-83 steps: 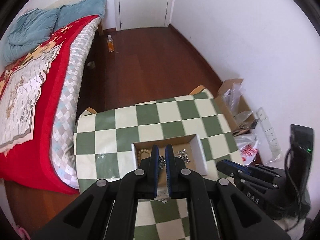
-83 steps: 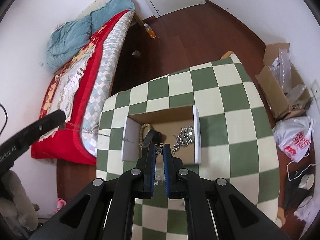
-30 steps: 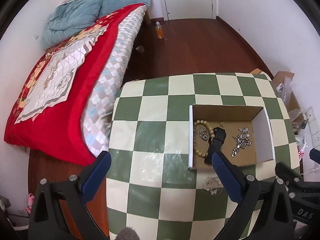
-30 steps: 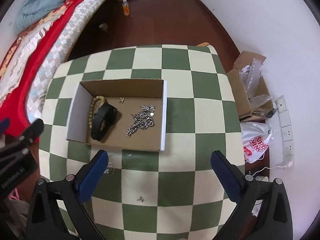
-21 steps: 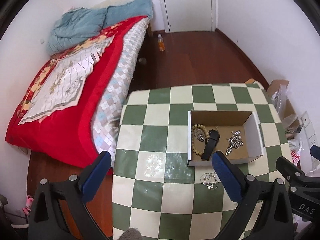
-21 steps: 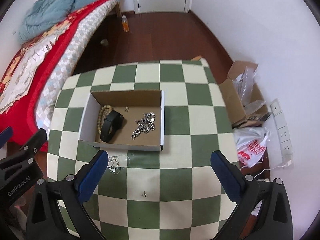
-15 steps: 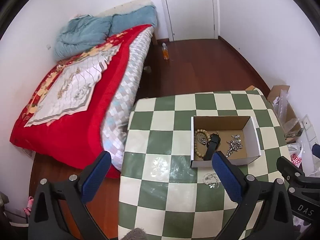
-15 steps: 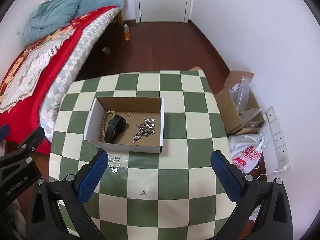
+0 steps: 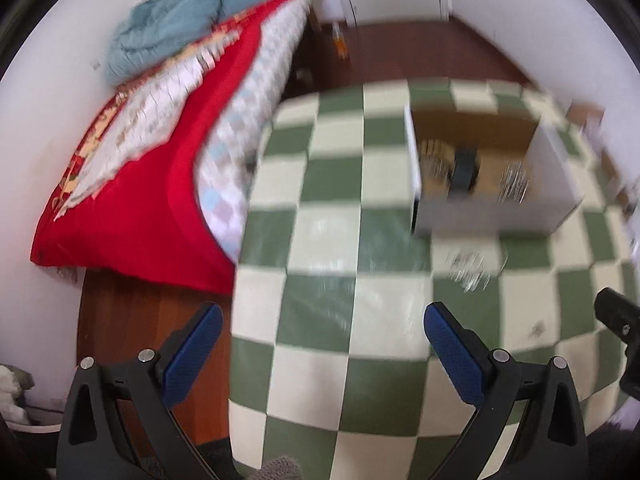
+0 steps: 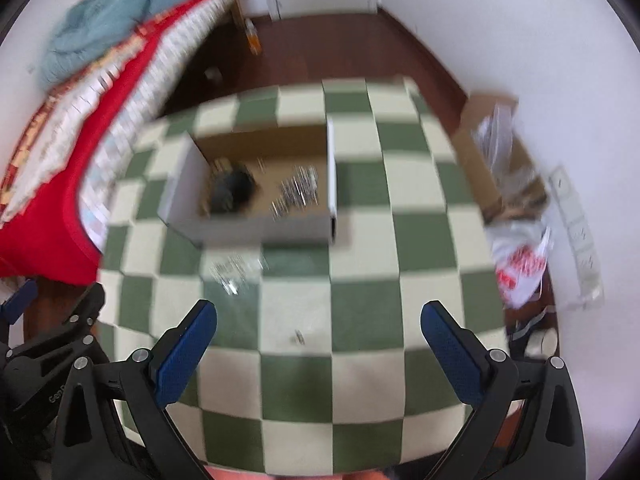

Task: Organize jewelry
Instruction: 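Move the right tool to the last small earring and close on it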

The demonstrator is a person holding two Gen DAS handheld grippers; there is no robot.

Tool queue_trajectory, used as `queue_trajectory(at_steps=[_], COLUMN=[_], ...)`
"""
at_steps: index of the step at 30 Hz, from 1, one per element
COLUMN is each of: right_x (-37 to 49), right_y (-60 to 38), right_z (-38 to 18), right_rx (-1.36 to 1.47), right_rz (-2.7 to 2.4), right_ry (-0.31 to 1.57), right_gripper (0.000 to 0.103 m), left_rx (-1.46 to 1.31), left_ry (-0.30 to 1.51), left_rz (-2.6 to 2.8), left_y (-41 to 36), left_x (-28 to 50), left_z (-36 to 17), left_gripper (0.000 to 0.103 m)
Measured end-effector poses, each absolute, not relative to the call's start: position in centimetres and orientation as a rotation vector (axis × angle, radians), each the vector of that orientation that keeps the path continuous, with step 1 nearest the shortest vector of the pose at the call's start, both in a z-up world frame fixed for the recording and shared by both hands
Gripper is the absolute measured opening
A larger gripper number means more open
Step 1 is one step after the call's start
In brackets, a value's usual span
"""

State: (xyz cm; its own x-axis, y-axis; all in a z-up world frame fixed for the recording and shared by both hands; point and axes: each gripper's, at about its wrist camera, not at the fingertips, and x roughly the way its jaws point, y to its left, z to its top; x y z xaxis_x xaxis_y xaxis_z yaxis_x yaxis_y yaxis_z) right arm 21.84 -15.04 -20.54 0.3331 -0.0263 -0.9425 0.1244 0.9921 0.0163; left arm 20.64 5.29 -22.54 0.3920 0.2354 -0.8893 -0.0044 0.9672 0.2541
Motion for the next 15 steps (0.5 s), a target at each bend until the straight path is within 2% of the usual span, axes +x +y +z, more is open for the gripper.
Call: queue_trajectory(at_steps=[1, 4, 6, 8, 12, 15], right_x=[21.7, 21.5, 21.4, 21.4, 21.2, 21.1], right_y=[-15.1, -15.1, -14.7, -14.3, -13.3, -12.7], right_z=[-22.2, -25.6, -27.9, -28.9, -30.6, -31.2], right_rx=[0.096, 0.093, 0.085, 0.068, 0.048, 0.038], right_rz=[-0.097, -0.082, -0.064, -0.058, -0.036, -0.027], right_ry=[1.262, 1.329, 1.371, 1.386, 1.398, 1.398], right_gripper=[0.101, 0.087, 0.074, 0.067, 0.059, 0.056], left_rx=[0.231, 0.254, 0.269, 0.285, 0.281, 0.285], left_ry=[1.19, 1.239, 1.257, 1.269, 1.282, 1.28], left_rz=[0.154, 0.154, 0.155, 0.157, 0.166, 0.168], left_y=[5.2, 5.0, 4.9, 5.0, 5.5, 5.8], left_x=[20.7, 20.7, 20.6, 20.6, 20.7, 20.9], left_z=[-23.9, -26.4, -27.6, -28.5, -29.2, -29.4], left_gripper=[0.103, 0.103, 0.103, 0.103, 0.103, 0.103])
